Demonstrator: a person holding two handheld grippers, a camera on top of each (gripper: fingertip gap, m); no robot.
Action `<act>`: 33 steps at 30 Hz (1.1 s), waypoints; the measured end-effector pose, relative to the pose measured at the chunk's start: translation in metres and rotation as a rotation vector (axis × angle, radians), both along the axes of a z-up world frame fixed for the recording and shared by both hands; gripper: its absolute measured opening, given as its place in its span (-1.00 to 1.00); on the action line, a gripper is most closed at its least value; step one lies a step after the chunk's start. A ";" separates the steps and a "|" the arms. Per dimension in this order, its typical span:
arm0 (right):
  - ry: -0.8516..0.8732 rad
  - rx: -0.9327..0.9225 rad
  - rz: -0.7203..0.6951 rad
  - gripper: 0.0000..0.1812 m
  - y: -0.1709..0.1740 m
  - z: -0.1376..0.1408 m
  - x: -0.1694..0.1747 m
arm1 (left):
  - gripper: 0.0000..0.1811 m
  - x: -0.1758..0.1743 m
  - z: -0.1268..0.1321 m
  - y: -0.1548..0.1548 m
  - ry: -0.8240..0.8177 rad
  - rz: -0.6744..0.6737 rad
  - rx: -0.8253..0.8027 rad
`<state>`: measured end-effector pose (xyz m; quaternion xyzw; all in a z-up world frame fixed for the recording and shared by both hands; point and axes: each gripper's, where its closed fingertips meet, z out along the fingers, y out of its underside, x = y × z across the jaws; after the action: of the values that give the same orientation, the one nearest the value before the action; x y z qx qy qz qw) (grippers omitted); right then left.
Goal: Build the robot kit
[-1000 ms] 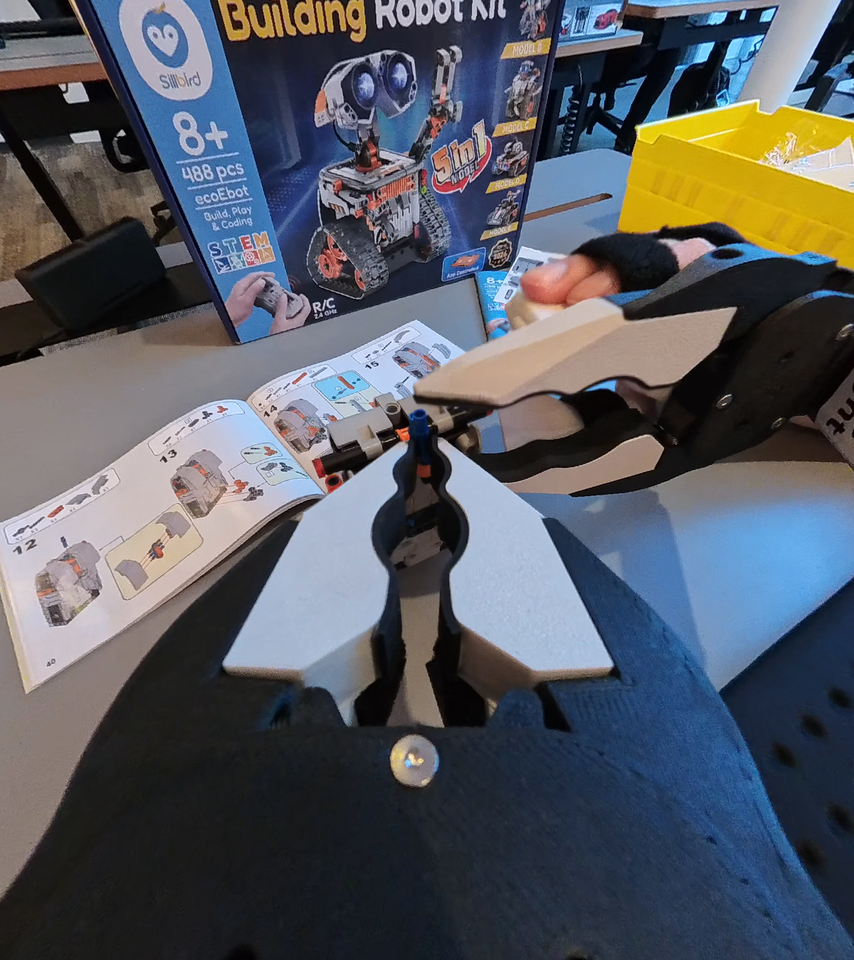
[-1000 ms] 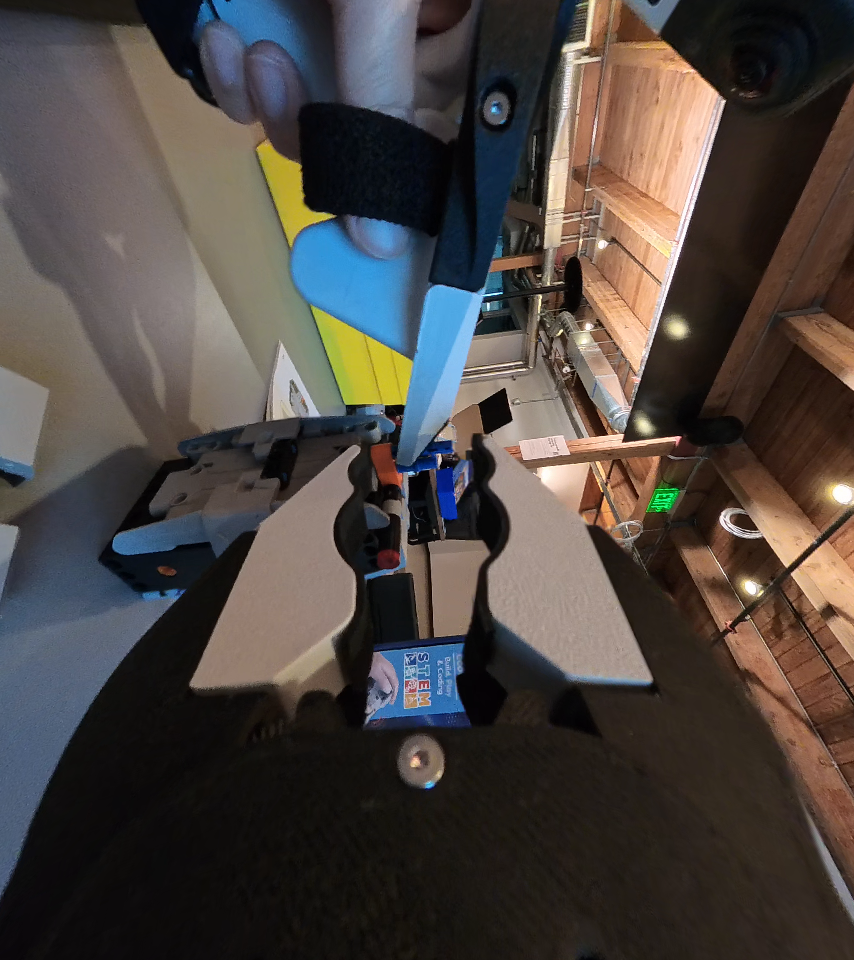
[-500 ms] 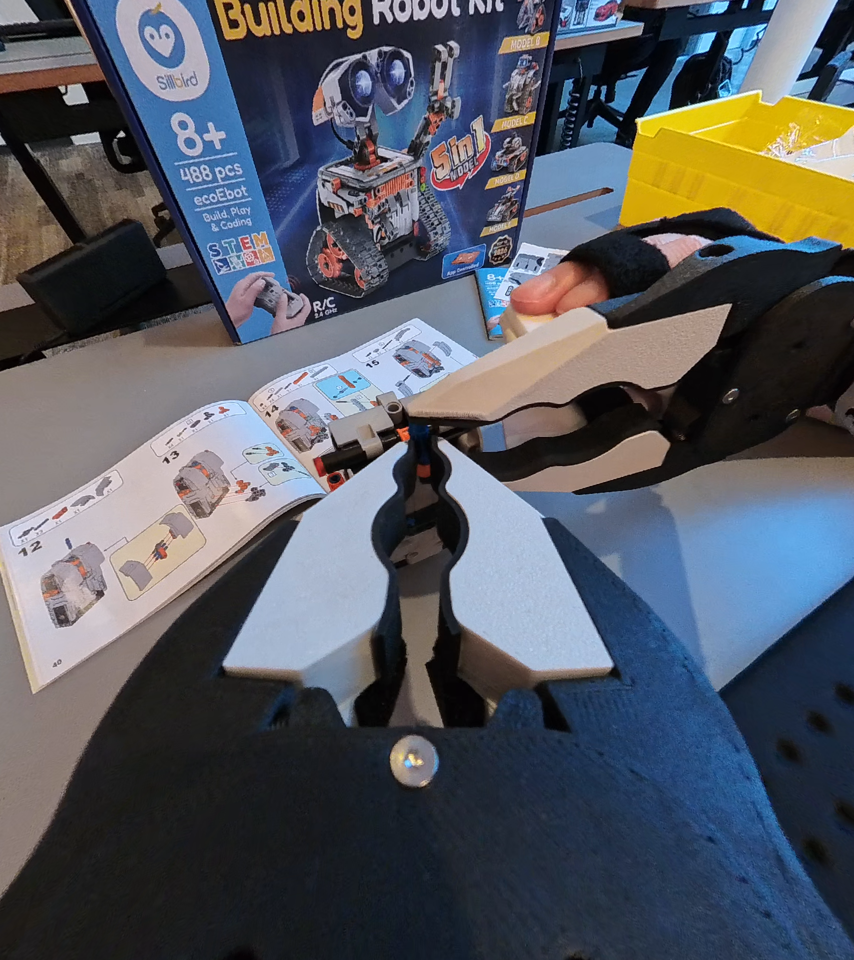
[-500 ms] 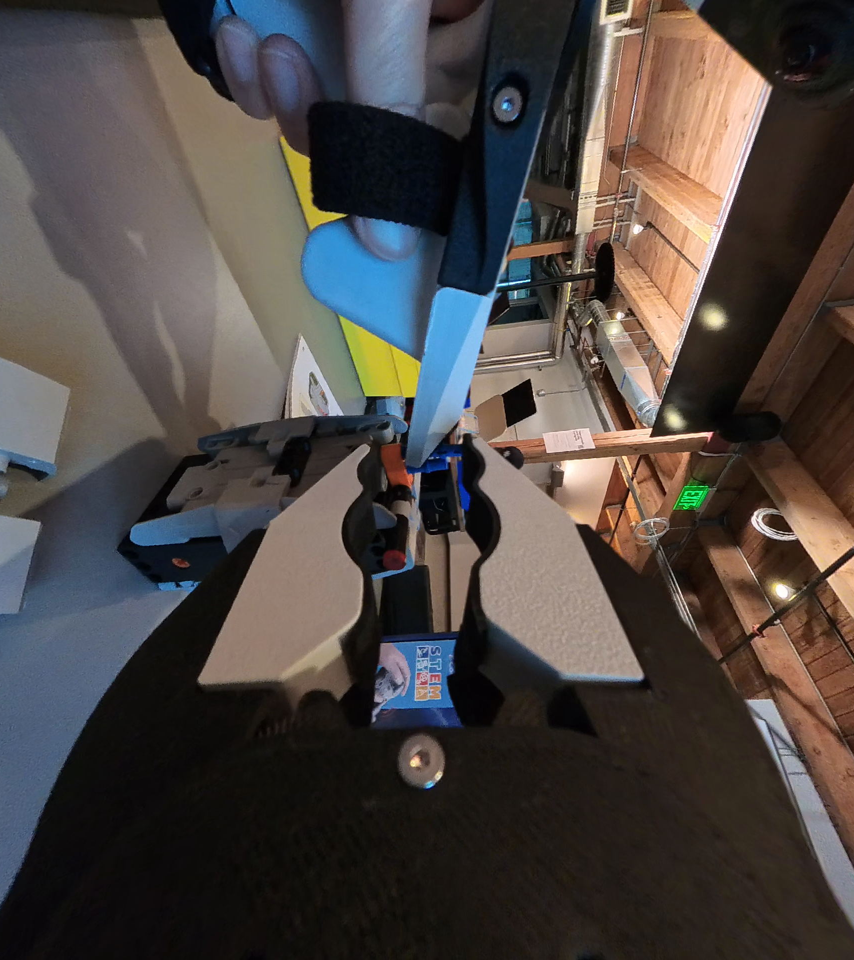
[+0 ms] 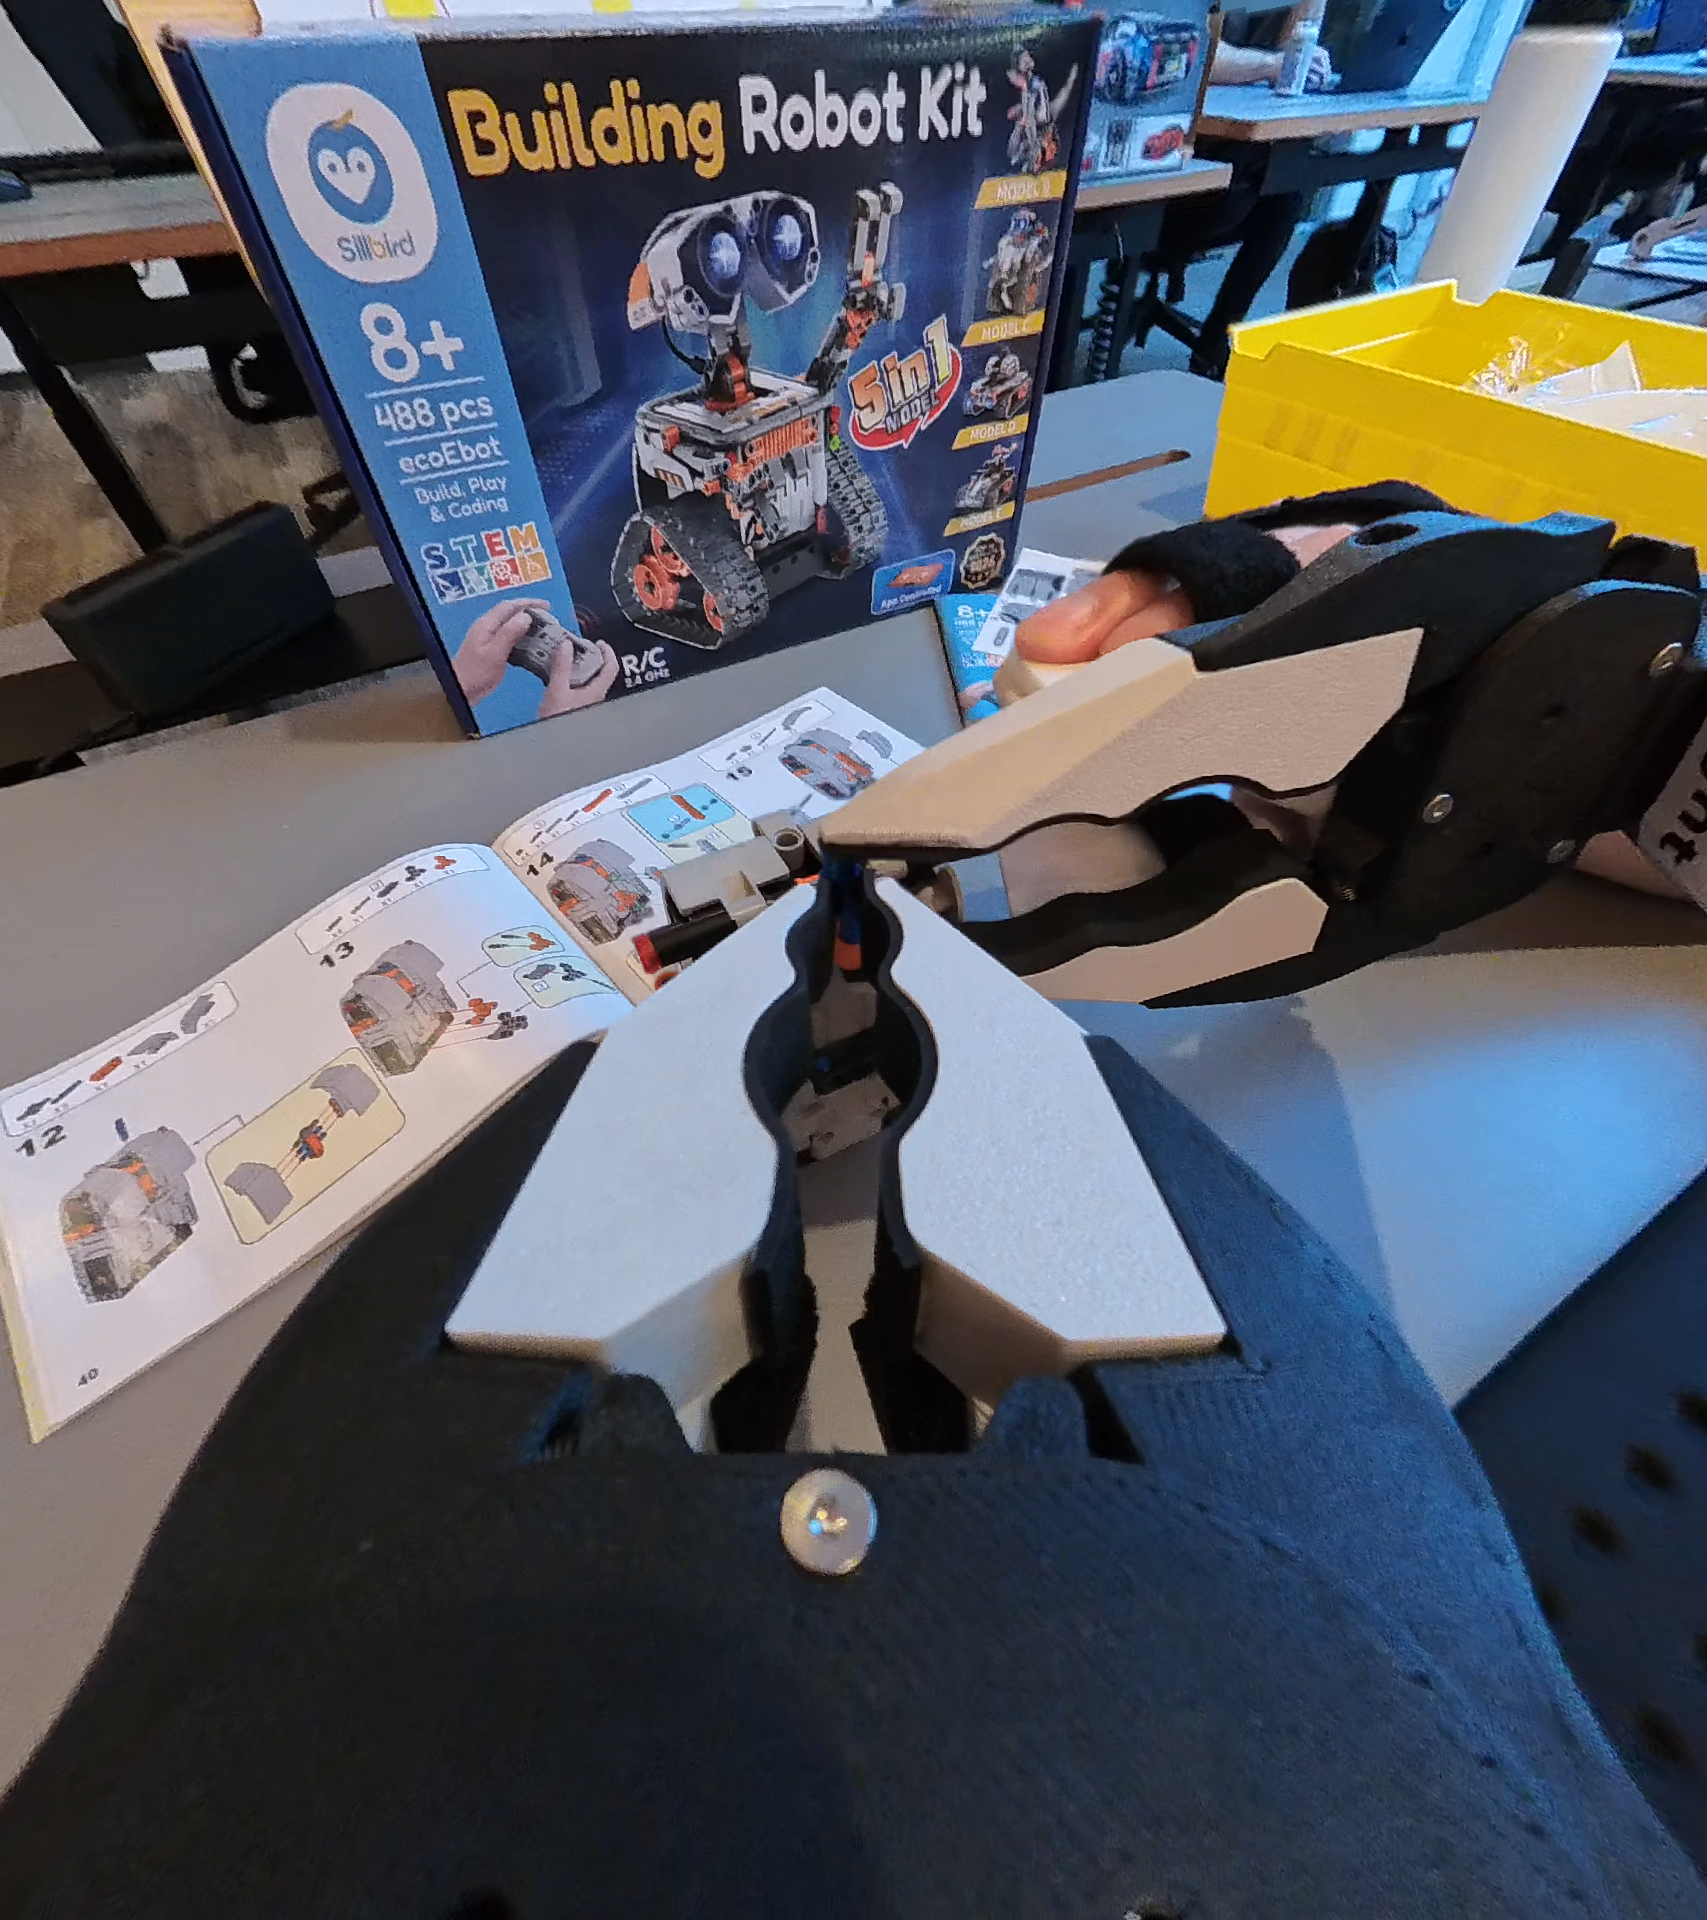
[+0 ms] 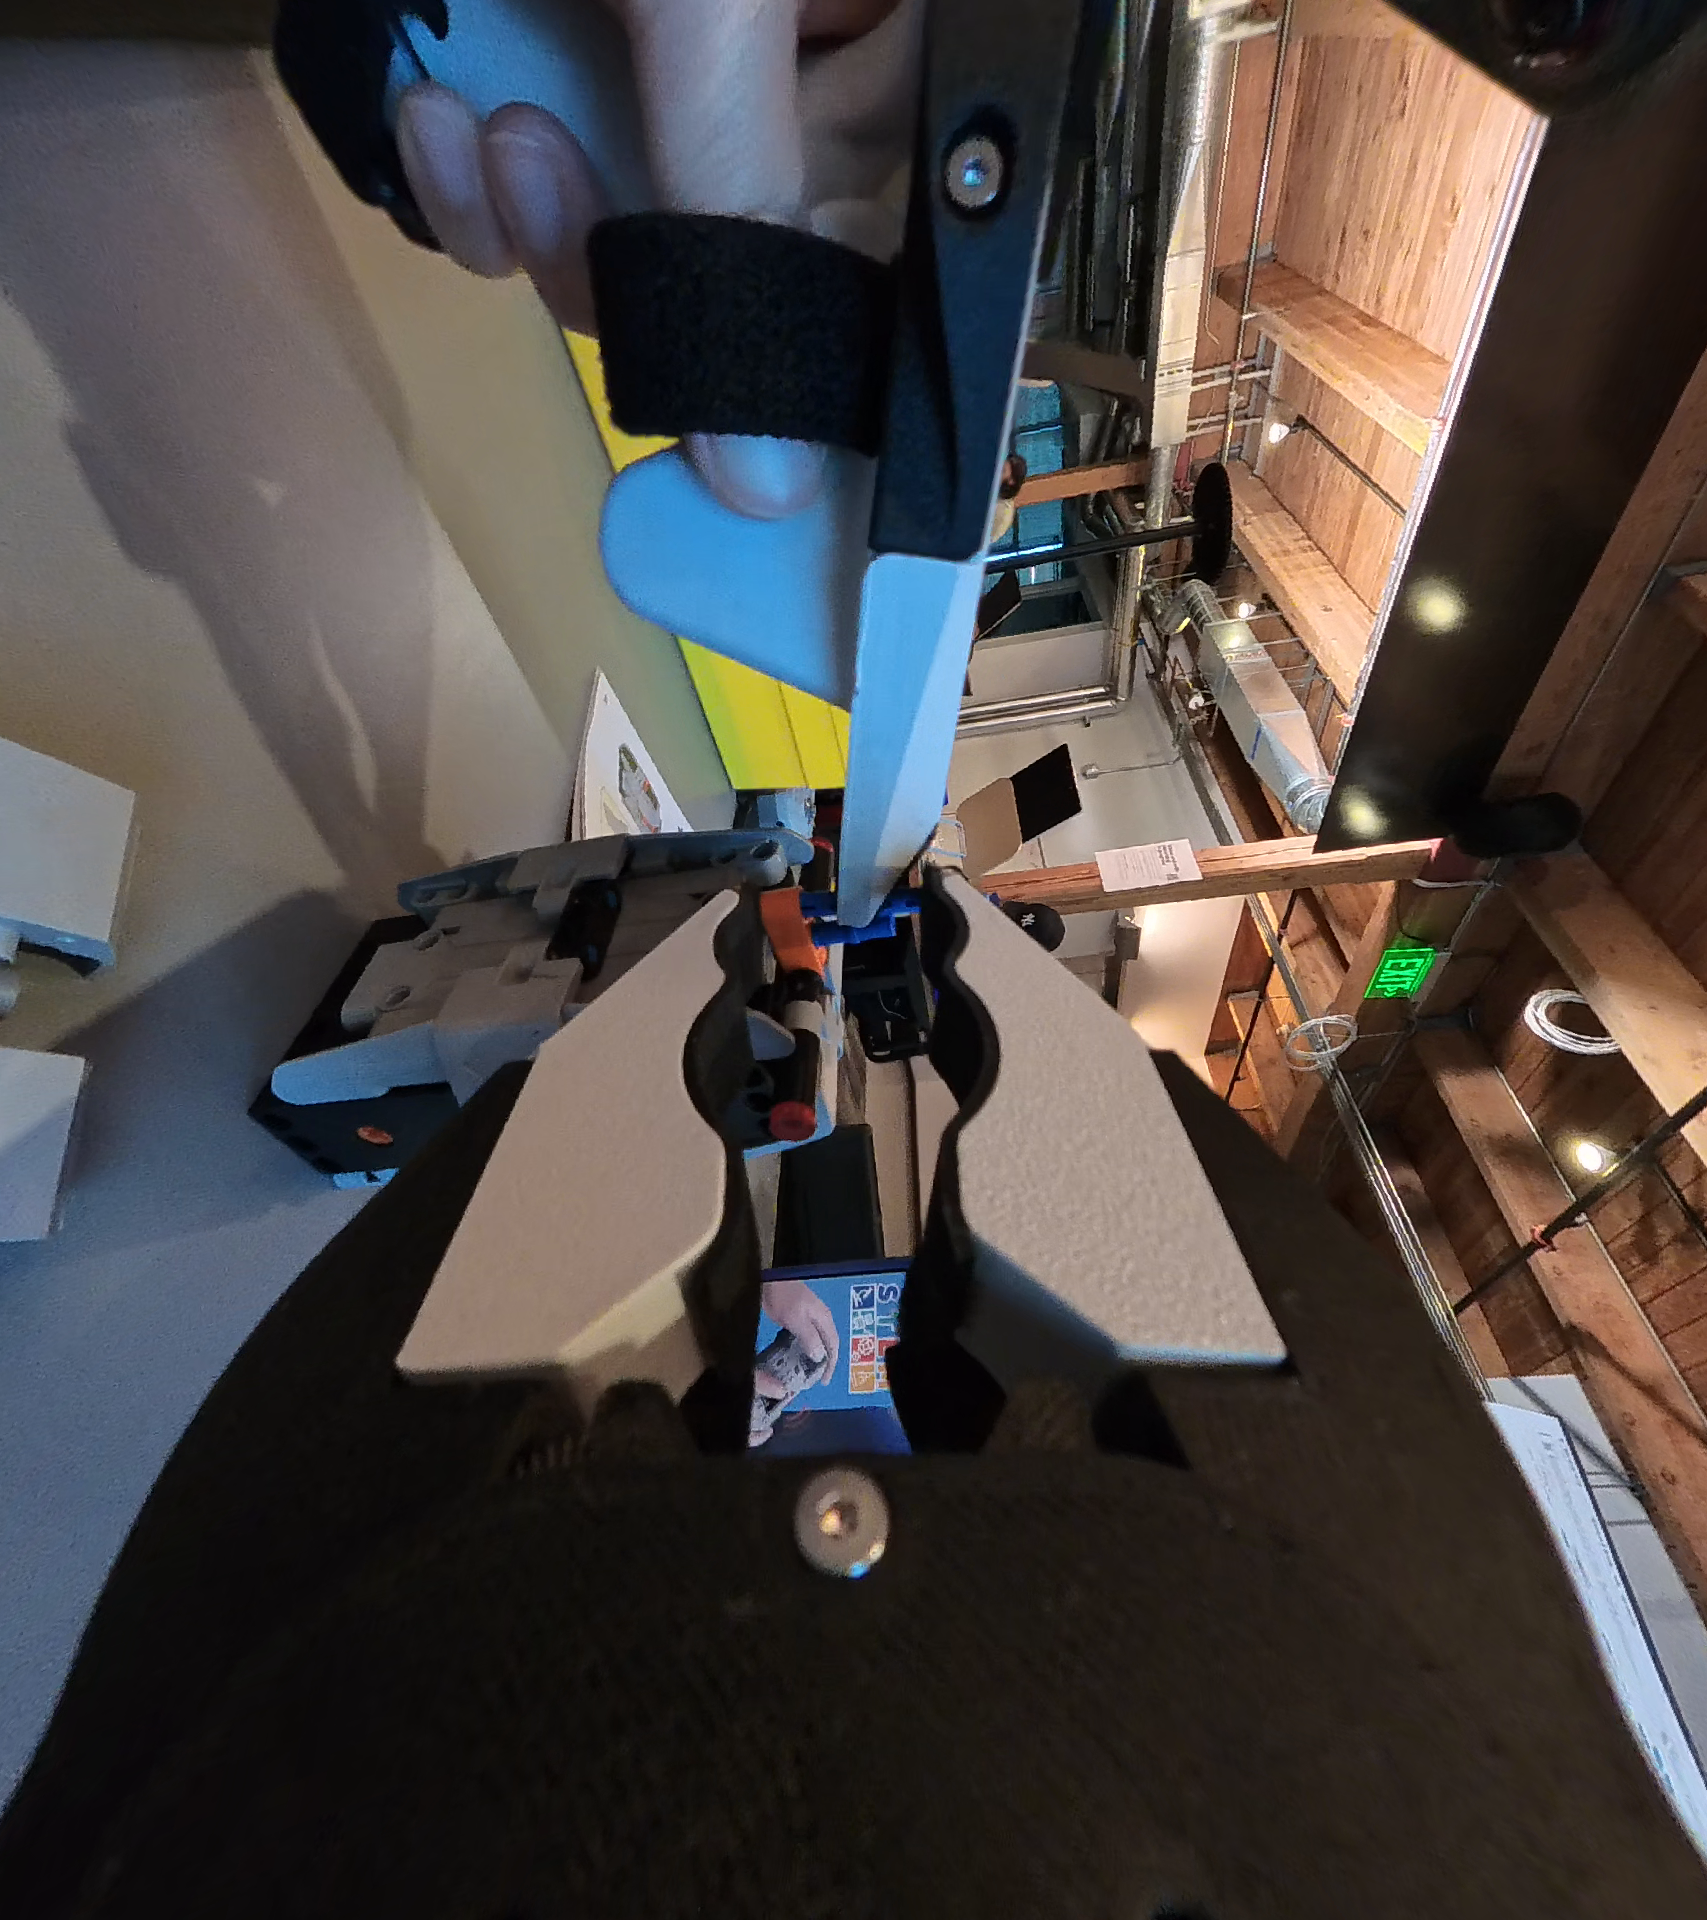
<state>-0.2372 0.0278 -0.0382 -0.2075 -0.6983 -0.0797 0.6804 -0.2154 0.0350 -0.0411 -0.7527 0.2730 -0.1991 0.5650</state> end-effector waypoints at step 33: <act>-0.008 0.035 -0.037 -0.68 0.001 -0.001 0.000 | -0.98 -0.001 0.001 0.001 -0.113 0.041 0.175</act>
<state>-0.2375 0.0291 -0.0388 -0.2082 -0.6955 -0.1055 0.6796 -0.2160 0.0365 -0.0400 -0.6935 0.2414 -0.2050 0.6471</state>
